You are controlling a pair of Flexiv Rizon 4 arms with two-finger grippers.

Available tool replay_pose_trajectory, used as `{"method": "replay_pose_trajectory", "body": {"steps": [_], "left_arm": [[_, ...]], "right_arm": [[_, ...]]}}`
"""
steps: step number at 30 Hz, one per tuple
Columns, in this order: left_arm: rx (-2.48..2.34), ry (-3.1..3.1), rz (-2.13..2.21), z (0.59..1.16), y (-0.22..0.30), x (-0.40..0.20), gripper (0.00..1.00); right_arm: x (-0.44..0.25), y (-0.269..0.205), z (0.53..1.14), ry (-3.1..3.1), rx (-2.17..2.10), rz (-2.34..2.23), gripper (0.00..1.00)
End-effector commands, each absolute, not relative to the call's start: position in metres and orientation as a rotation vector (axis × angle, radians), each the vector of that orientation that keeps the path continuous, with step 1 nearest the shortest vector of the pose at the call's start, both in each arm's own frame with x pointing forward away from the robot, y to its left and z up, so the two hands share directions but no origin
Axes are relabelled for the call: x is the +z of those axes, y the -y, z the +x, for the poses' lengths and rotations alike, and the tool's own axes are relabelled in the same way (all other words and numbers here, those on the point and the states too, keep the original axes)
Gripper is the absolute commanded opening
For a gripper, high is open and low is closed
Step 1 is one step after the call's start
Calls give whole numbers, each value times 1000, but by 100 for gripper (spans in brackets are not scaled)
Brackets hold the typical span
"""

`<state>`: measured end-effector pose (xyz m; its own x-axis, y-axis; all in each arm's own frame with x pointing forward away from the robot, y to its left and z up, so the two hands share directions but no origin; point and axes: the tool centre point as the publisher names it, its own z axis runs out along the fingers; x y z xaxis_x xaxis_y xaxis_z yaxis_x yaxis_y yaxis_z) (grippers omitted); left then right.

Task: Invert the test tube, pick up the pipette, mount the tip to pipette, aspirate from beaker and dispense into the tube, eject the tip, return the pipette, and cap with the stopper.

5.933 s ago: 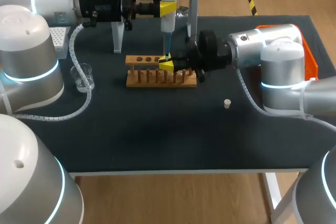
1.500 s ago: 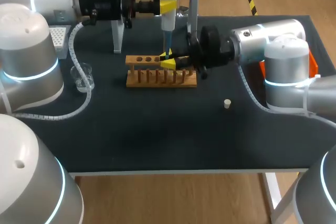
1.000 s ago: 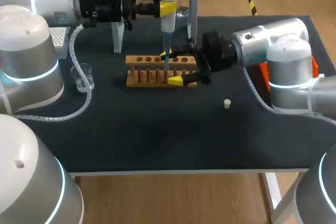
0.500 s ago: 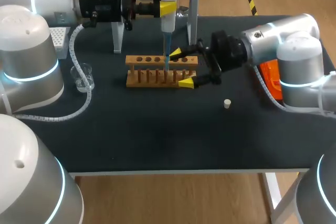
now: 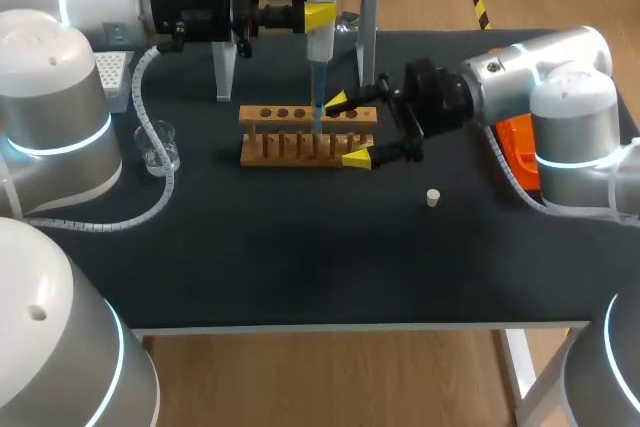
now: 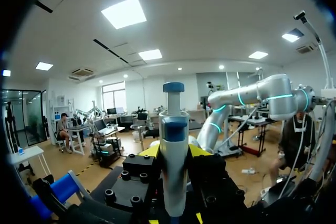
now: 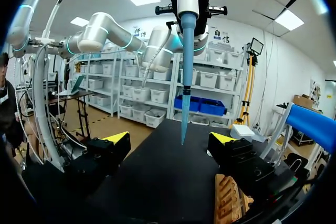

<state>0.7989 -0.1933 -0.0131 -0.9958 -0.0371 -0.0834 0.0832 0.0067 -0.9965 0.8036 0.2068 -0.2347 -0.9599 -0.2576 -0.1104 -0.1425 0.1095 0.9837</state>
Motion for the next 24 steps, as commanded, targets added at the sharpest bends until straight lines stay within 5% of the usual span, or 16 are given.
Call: {"method": "replay_pose_trajectory", "body": {"steps": [1,11,24], "left_arm": [[-2156,-2166,53,800,193,-13,0],[-2144,-2177,42,801,184,-17,0],[-2085,-2114,-6,814,75,-33,0]], "right_arm": [[-234,-206,803,2275,-1994,411,100],[-234,-206,803,2275,-1994,411,100],[-234,-206,803,2275,-1994,411,100]]}}
